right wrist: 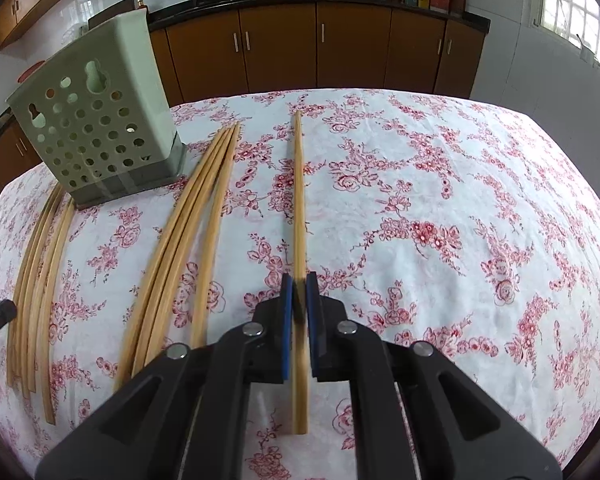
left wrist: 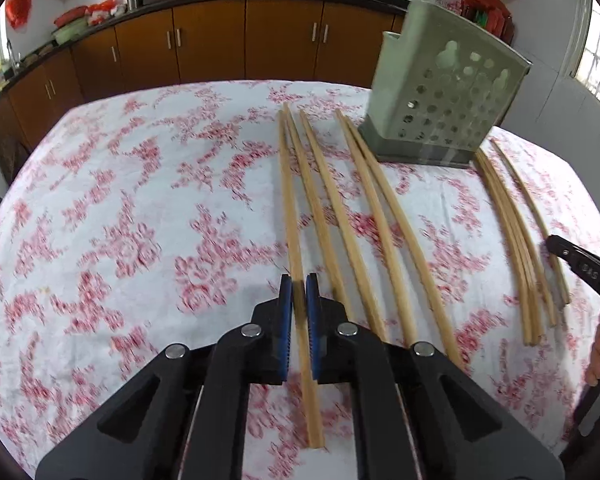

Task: Organize utensils
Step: 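Grasp a wooden chopstick with the left gripper while the right gripper grasps another, then lift the held chopsticks off the tablecloth with both grippers, then carry both chopsticks upright over the green utensil holder, then open both grippers to drop the chopsticks into the holder, then grasp another chopstick with the right gripper while the left gripper grasps one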

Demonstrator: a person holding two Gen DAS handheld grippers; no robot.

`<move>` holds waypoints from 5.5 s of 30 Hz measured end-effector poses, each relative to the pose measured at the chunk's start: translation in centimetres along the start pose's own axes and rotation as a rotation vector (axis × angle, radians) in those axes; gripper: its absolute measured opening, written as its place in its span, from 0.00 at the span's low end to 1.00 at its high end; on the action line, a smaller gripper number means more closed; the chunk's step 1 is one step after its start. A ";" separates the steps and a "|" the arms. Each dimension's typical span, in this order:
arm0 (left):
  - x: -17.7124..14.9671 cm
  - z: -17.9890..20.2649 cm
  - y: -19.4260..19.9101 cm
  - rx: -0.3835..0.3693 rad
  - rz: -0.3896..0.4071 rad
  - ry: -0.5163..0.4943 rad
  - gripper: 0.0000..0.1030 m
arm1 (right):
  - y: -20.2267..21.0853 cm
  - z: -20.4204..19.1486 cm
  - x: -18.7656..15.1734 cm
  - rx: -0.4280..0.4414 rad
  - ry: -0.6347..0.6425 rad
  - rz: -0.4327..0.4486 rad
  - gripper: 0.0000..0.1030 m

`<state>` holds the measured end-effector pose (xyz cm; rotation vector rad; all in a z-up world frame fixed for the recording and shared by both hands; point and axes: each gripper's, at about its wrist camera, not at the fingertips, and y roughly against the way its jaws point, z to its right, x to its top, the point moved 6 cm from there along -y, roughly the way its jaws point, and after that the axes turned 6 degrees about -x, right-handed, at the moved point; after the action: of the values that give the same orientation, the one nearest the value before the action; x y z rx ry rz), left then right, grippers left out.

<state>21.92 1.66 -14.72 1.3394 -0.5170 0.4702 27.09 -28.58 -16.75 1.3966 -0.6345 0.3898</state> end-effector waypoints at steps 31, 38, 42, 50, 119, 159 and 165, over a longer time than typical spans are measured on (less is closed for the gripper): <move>3.1 -5.2 -1.4 0.040 0.053 0.024 0.15 | -2.3 3.2 2.1 -0.050 -0.031 0.039 0.10; 1.6 -4.7 -0.5 0.064 0.045 -0.006 0.15 | -1.3 3.2 1.0 -0.045 -0.011 0.039 0.10; 1.2 -4.7 -0.2 0.071 0.044 -0.004 0.14 | -0.9 3.4 0.5 -0.040 -0.017 0.036 0.10; 0.7 -4.7 0.9 0.064 0.042 0.015 0.07 | 0.8 3.9 0.6 -0.016 -0.020 0.060 0.08; 18.3 4.9 14.9 -0.167 0.604 0.090 0.07 | 17.5 -1.4 18.7 0.333 -0.100 0.529 0.08; 2.0 -5.1 4.7 -0.057 0.182 0.153 0.30 | 2.1 -3.6 -0.6 0.231 0.073 0.020 0.23; 1.3 -3.5 3.8 -0.099 0.157 0.135 0.30 | 1.1 -3.3 -1.2 0.155 0.115 0.024 0.08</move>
<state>20.96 5.76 -11.49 1.1688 -0.5287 0.6517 26.06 -25.03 -16.79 1.5030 -0.5358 0.5444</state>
